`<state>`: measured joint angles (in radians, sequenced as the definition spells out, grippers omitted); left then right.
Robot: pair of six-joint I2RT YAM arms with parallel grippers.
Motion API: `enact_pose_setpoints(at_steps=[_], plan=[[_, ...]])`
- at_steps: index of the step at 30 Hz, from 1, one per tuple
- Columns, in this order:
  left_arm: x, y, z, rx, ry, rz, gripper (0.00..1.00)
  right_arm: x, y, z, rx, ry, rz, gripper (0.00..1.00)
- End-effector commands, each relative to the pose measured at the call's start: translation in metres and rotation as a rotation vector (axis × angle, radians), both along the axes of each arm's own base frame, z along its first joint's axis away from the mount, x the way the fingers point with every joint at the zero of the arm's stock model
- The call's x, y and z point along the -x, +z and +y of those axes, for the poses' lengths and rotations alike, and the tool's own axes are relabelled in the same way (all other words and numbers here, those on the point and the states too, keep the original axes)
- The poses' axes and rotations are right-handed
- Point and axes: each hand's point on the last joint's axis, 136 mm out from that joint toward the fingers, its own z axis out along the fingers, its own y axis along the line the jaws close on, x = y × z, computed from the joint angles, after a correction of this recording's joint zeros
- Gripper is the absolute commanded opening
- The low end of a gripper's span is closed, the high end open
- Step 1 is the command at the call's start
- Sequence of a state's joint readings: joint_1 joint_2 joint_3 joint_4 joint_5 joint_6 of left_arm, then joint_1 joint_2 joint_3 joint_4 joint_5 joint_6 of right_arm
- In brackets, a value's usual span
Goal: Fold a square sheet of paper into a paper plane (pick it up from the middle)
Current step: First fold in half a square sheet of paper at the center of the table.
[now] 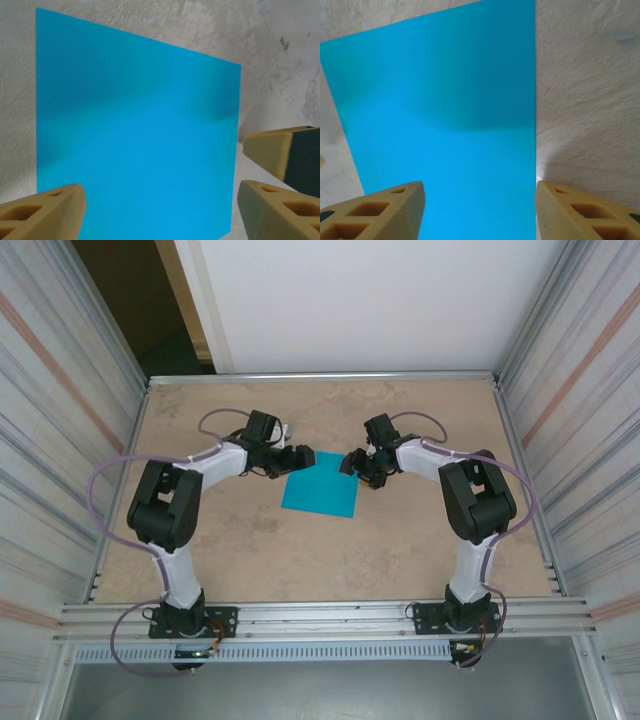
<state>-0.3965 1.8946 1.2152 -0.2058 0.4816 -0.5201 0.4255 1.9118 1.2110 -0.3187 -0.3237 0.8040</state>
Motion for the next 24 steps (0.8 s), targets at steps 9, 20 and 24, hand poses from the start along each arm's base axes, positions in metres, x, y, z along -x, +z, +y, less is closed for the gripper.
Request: enact_pose_setpoints(at_steps=[9, 20, 24], plan=[[0.006, -0.021, 0.004, -0.061, -0.009, 0.113, 0.79, 0.006, -0.018, 0.004, -0.019, 0.014, 0.065, 0.46], [0.015, -0.041, 0.005, -0.033, 0.018, 0.171, 0.83, 0.009, -0.036, 0.007, -0.013, 0.043, 0.109, 0.48], [0.019, -0.047, 0.011, 0.058, 0.075, 0.201, 0.88, 0.006, -0.039, 0.009, -0.011, 0.059, 0.112, 0.48]])
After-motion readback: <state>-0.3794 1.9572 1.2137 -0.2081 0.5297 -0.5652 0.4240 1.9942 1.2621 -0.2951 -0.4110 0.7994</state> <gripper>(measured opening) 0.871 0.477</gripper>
